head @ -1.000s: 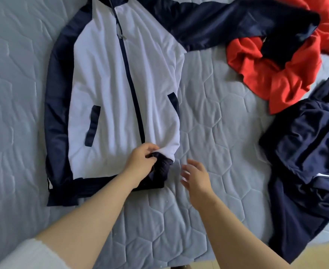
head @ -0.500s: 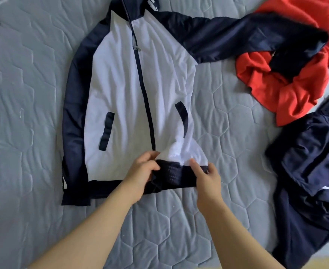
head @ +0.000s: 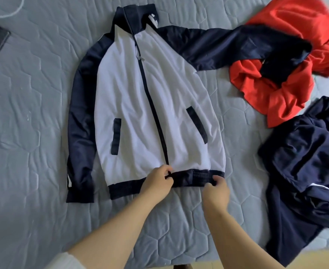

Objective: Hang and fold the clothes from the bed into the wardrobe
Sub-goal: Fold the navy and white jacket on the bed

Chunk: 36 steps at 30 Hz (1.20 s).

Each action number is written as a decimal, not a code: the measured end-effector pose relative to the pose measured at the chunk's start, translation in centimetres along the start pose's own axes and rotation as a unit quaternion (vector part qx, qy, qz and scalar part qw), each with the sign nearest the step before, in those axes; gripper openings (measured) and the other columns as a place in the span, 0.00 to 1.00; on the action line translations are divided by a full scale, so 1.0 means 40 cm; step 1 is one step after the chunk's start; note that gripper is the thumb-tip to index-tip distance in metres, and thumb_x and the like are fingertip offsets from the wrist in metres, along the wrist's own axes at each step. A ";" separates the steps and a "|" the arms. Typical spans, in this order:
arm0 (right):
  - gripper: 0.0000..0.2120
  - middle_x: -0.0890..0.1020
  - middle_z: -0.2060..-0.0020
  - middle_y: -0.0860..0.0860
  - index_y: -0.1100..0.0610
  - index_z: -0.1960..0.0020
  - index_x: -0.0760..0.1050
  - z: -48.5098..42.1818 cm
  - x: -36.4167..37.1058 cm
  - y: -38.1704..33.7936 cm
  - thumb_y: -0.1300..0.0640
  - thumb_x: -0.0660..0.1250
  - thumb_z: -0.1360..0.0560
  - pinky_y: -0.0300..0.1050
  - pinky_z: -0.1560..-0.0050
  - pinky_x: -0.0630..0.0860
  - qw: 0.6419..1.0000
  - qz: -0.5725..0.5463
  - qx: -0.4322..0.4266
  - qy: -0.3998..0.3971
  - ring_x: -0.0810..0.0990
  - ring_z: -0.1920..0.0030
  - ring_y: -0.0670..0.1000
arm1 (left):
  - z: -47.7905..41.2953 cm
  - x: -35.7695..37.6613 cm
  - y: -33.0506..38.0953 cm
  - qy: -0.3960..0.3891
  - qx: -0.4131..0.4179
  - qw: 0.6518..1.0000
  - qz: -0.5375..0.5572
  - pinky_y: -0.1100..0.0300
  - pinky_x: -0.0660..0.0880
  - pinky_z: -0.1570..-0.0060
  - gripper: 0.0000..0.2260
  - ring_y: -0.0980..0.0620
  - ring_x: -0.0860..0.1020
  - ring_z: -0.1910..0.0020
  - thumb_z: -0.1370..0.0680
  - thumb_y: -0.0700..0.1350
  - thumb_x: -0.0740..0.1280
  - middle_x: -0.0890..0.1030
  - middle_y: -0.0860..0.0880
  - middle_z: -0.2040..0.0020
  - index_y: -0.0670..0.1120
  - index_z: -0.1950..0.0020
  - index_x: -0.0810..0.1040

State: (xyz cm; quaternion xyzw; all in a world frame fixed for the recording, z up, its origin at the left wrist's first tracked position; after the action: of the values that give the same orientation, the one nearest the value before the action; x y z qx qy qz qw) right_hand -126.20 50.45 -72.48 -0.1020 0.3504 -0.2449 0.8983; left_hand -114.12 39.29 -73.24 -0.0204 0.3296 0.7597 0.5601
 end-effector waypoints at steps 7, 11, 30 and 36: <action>0.15 0.76 0.41 0.52 0.55 0.38 0.72 0.114 0.169 -0.047 0.62 0.57 0.23 0.46 0.51 0.73 0.977 0.096 -0.142 -0.129 0.76 0.47 0.54 | 0.026 -0.117 -0.188 0.168 -0.123 0.972 0.107 0.65 0.68 0.60 0.13 0.53 0.72 0.52 0.22 0.40 0.57 0.77 0.50 0.42 0.49 0.42 0.75; 0.15 0.76 0.44 0.49 0.54 0.38 0.72 0.171 0.287 -0.033 0.60 0.56 0.23 0.39 0.59 0.73 0.952 0.147 -0.168 -0.211 0.76 0.52 0.49 | 0.027 -0.192 -0.315 0.285 -0.304 0.870 0.264 0.49 0.73 0.49 0.15 0.39 0.75 0.44 0.24 0.39 0.59 0.74 0.38 0.38 0.37 0.37 0.71; 0.12 0.75 0.50 0.48 0.54 0.40 0.70 0.390 0.511 -0.154 0.61 0.57 0.23 0.36 0.70 0.68 0.960 0.156 -0.137 -0.189 0.74 0.63 0.46 | 0.153 -0.651 -0.542 0.390 -0.110 0.648 0.645 0.60 0.77 0.63 0.06 0.53 0.80 0.62 0.24 0.40 0.67 0.80 0.48 0.56 0.47 0.48 0.76; 0.14 0.75 0.51 0.47 0.54 0.39 0.70 0.502 0.521 -0.241 0.60 0.57 0.23 0.41 0.62 0.69 0.956 0.130 -0.173 -0.199 0.75 0.56 0.51 | 0.285 -0.916 -0.502 0.499 -0.019 0.673 0.546 0.67 0.75 0.67 0.04 0.58 0.77 0.61 0.24 0.44 0.68 0.78 0.55 0.58 0.51 0.52 0.75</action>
State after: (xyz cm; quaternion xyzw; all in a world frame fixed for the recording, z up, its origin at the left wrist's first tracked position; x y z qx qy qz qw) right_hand -102.88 31.73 -66.41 -0.2564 0.2120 -0.0366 0.9423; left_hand -79.28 17.68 -59.28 -0.2233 0.4979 0.8131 -0.2025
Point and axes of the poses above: each hand's wrist, its own z-axis away from the middle knuckle, its own x-axis out of the palm, y = z × x, the point moved 3 cm from there along -z, towards the middle knuckle
